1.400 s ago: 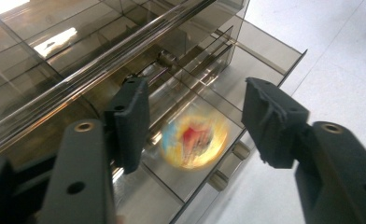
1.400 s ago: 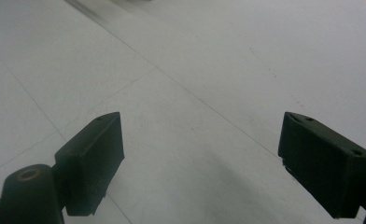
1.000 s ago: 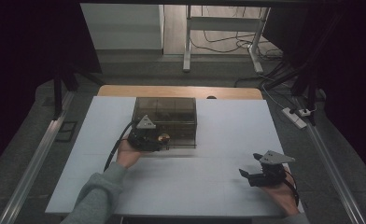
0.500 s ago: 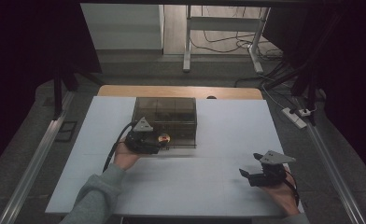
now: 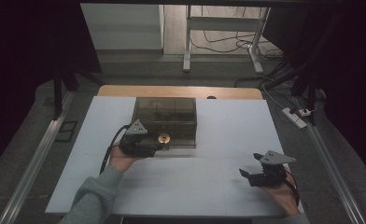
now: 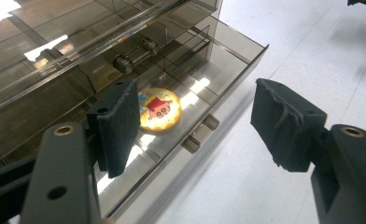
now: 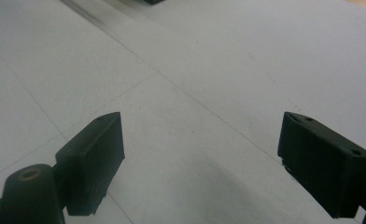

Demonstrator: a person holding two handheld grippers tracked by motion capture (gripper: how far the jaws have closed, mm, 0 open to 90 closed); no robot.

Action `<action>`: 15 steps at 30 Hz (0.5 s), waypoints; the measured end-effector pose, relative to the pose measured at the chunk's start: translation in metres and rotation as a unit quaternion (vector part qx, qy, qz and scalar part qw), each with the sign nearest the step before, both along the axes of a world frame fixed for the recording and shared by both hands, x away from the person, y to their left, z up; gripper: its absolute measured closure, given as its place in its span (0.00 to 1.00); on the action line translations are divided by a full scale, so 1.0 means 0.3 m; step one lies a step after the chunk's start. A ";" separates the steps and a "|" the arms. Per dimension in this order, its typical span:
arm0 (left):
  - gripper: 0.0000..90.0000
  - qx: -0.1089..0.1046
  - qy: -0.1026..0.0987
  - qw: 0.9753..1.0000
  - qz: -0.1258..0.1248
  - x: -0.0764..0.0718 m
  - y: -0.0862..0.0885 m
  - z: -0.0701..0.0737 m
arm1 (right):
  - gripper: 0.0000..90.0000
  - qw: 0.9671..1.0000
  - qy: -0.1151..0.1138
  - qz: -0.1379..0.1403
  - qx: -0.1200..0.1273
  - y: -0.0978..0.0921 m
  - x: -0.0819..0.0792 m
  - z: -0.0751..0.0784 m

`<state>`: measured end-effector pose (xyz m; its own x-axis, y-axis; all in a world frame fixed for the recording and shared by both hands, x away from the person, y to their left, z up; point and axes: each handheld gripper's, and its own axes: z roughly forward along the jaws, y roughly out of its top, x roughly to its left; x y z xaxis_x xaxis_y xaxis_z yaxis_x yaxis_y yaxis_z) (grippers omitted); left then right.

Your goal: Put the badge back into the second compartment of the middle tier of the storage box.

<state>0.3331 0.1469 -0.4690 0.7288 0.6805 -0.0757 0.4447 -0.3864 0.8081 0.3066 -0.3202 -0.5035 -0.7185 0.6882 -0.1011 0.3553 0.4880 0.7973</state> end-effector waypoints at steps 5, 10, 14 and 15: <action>0.36 -0.003 0.002 1.000 -0.003 -0.016 0.008 0.000 | 0.16 1.000 0.000 -0.002 0.001 -0.001 0.000 0.000; 0.36 0.000 0.000 1.000 -0.005 -0.039 0.017 -0.001 | 0.16 1.000 0.000 -0.001 -0.001 -0.002 0.001 -0.001; 0.36 0.000 -0.001 1.000 -0.002 -0.051 0.029 -0.004 | 0.16 1.000 0.001 0.000 -0.002 -0.002 0.001 -0.001; 0.36 0.001 -0.002 1.000 -0.001 -0.054 0.034 -0.007 | 0.16 1.000 0.000 0.000 -0.002 -0.002 0.000 -0.001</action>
<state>0.3168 0.1571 -0.4710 0.7308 0.6788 -0.0719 0.4410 -0.3892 0.8087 0.3067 -0.3206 -0.5038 -0.7183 0.6880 -0.1030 0.3561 0.4908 0.7952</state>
